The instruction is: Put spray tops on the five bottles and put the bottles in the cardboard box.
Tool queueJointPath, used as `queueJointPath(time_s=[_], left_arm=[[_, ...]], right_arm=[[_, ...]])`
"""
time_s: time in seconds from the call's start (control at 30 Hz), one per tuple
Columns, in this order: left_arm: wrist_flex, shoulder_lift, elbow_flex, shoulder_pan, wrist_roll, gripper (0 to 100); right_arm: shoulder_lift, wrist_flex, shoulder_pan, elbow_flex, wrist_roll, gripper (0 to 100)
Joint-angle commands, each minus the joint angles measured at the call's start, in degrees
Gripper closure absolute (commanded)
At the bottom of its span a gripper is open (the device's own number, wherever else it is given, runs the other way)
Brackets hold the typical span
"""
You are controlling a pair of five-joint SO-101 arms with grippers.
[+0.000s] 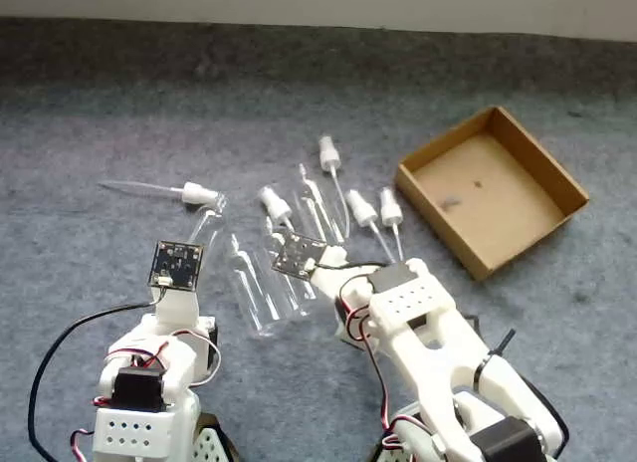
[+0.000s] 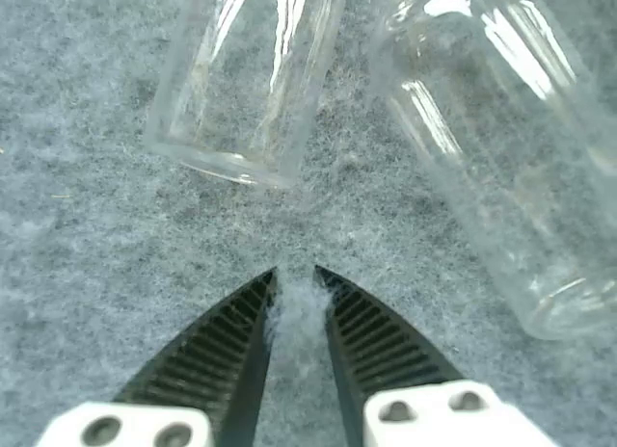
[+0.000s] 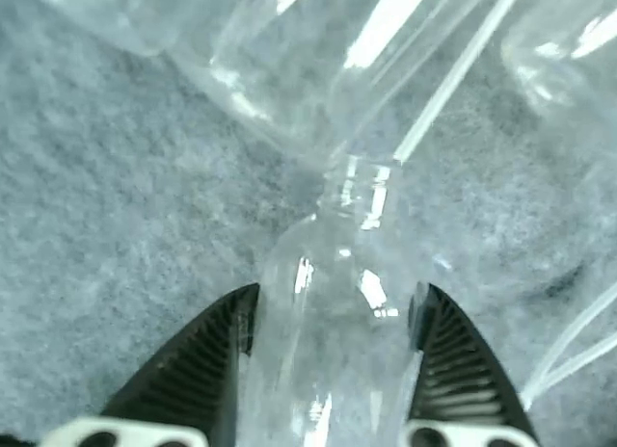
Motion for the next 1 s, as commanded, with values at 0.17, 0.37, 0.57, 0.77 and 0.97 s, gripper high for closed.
queueJointPath(time_s=[0.17, 0.37, 0.57, 0.77, 0.97], left_arm=[[0.26, -0.48, 1.27, 0.84, 0.53, 99], [0.26, -0.48, 1.27, 0.84, 0.53, 99], [0.26, -0.48, 1.27, 0.84, 0.53, 99], [0.26, -0.48, 1.27, 0.84, 0.53, 99], [0.26, -0.48, 1.27, 1.19, 0.62, 99]], right_arm=[[-18.15, 10.07, 5.23, -15.08, -9.85, 87.2], [-34.33, 12.09, 5.23, -12.35, -13.8, 87.2], [-48.22, 11.65, 5.23, -5.41, -20.04, 87.2], [-57.71, 9.27, 5.23, 1.36, -25.76, 87.2], [-63.43, 2.42, 5.41, 10.07, -30.77, 87.2]])
